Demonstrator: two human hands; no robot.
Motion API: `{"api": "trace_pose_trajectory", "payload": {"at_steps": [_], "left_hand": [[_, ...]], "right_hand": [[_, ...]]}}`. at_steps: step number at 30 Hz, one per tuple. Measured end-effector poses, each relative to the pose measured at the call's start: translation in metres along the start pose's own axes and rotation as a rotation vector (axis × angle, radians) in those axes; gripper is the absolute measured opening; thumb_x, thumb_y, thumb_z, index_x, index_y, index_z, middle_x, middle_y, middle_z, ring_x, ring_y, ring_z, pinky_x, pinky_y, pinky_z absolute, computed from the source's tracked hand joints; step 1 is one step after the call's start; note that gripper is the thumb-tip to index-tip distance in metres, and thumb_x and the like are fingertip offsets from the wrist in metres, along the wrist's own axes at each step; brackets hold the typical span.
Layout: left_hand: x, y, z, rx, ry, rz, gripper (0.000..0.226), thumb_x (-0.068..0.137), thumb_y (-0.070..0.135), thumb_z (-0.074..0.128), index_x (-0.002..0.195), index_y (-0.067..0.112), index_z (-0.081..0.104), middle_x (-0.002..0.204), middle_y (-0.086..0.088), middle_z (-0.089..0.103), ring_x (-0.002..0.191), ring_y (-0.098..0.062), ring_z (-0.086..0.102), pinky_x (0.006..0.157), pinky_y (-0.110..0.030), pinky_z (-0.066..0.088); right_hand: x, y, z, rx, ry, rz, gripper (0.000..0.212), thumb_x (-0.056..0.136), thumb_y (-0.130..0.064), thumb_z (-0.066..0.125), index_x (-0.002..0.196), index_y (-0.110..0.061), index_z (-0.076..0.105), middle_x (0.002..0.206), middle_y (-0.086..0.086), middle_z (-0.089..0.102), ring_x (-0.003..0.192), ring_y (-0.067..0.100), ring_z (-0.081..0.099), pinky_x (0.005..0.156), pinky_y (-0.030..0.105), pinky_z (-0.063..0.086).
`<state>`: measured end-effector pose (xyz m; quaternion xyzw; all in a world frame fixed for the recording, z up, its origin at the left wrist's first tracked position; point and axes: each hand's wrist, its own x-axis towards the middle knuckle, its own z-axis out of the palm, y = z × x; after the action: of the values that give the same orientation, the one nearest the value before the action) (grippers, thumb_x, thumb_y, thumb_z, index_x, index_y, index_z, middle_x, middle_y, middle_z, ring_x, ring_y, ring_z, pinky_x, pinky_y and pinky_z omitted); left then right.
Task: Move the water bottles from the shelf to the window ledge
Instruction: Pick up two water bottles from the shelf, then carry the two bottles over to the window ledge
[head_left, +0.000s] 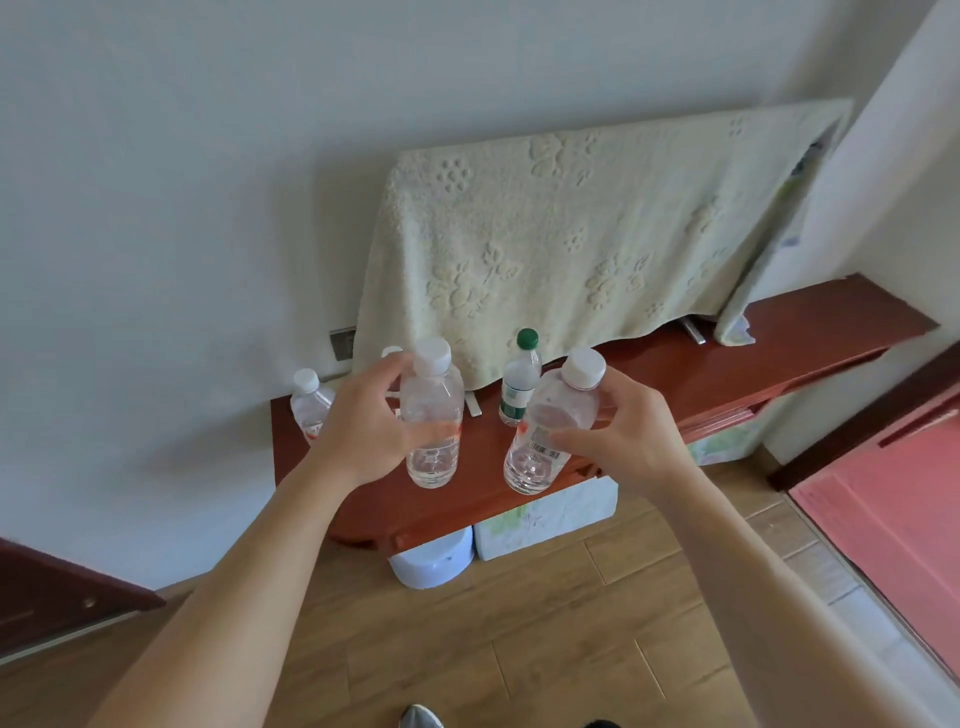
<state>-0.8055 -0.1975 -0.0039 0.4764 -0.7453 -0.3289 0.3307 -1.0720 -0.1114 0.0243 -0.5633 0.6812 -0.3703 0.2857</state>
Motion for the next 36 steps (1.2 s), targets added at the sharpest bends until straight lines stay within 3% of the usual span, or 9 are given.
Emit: {"api": "trace_pose_trajectory", "payload": {"at_steps": [6, 10, 15, 18, 23, 29, 34, 36], "left_hand": [[0.001, 0.055, 0.054, 0.014, -0.045, 0.072, 0.058, 0.064, 0.042, 0.091, 0.115, 0.04, 0.062, 0.102, 0.022, 0.066, 0.1, 0.001, 0.061, 0.085, -0.025, 0.052], [0.004, 0.098, 0.102, 0.01, -0.092, 0.141, 0.057, 0.063, 0.044, 0.09, 0.113, 0.038, 0.063, 0.103, 0.016, 0.068, 0.101, -0.006, 0.063, 0.087, -0.029, 0.053], [0.014, 0.159, 0.177, -0.016, -0.149, 0.248, 0.051, 0.063, 0.04, 0.092, 0.103, 0.043, 0.06, 0.092, 0.013, 0.068, 0.086, -0.007, 0.065, 0.073, -0.015, 0.049], [0.023, 0.191, 0.221, -0.046, -0.228, 0.308, 0.052, 0.063, 0.041, 0.091, 0.105, 0.036, 0.061, 0.093, 0.014, 0.068, 0.085, -0.008, 0.066, 0.069, -0.011, 0.046], [0.041, 0.235, 0.281, -0.108, -0.364, 0.403, 0.055, 0.066, 0.05, 0.087, 0.111, 0.034, 0.061, 0.098, 0.013, 0.069, 0.092, -0.014, 0.067, 0.076, -0.024, 0.054], [0.068, 0.269, 0.349, -0.191, -0.527, 0.504, 0.058, 0.068, 0.037, 0.089, 0.118, 0.033, 0.06, 0.101, 0.016, 0.069, 0.097, -0.008, 0.067, 0.078, -0.017, 0.055], [0.103, 0.301, 0.407, -0.231, -0.677, 0.6, 0.054, 0.068, 0.042, 0.089, 0.113, 0.031, 0.061, 0.097, 0.012, 0.07, 0.092, -0.015, 0.068, 0.081, -0.034, 0.058], [0.114, 0.318, 0.429, -0.263, -0.728, 0.64, 0.055, 0.067, 0.04, 0.089, 0.113, 0.035, 0.06, 0.098, 0.017, 0.069, 0.094, -0.009, 0.067, 0.081, -0.03, 0.058]], "right_hand": [[-0.034, 0.03, -0.07, 0.048, 0.068, -0.01, 0.043, 0.064, -0.027, 0.087, 0.1, -0.036, 0.066, 0.087, -0.012, 0.071, 0.082, 0.008, 0.069, 0.076, 0.039, 0.06], [-0.06, 0.061, -0.128, 0.086, 0.132, 0.013, 0.048, 0.066, -0.027, 0.086, 0.108, -0.035, 0.065, 0.094, -0.013, 0.071, 0.089, 0.006, 0.068, 0.081, 0.037, 0.059], [-0.101, 0.106, -0.196, 0.13, 0.272, 0.068, 0.054, 0.066, -0.026, 0.085, 0.115, -0.035, 0.064, 0.097, -0.016, 0.071, 0.094, 0.003, 0.067, 0.084, 0.034, 0.058], [-0.123, 0.13, -0.229, 0.152, 0.373, 0.105, 0.059, 0.062, -0.029, 0.084, 0.117, -0.035, 0.063, 0.103, -0.014, 0.071, 0.1, 0.006, 0.067, 0.086, 0.035, 0.058], [-0.153, 0.157, -0.27, 0.195, 0.546, 0.152, 0.061, 0.064, -0.02, 0.087, 0.12, -0.028, 0.064, 0.103, -0.012, 0.071, 0.098, 0.007, 0.068, 0.08, 0.027, 0.057], [-0.174, 0.186, -0.302, 0.197, 0.734, 0.254, 0.058, 0.064, -0.019, 0.089, 0.116, -0.034, 0.067, 0.102, -0.01, 0.073, 0.096, 0.01, 0.07, 0.084, 0.038, 0.059], [-0.181, 0.201, -0.328, 0.14, 0.896, 0.349, 0.062, 0.059, -0.026, 0.088, 0.117, -0.034, 0.067, 0.103, -0.012, 0.073, 0.097, 0.01, 0.07, 0.087, 0.043, 0.059], [-0.183, 0.205, -0.339, 0.106, 0.964, 0.384, 0.062, 0.059, -0.024, 0.088, 0.117, -0.031, 0.067, 0.102, -0.011, 0.074, 0.096, 0.01, 0.071, 0.087, 0.044, 0.059]]}}
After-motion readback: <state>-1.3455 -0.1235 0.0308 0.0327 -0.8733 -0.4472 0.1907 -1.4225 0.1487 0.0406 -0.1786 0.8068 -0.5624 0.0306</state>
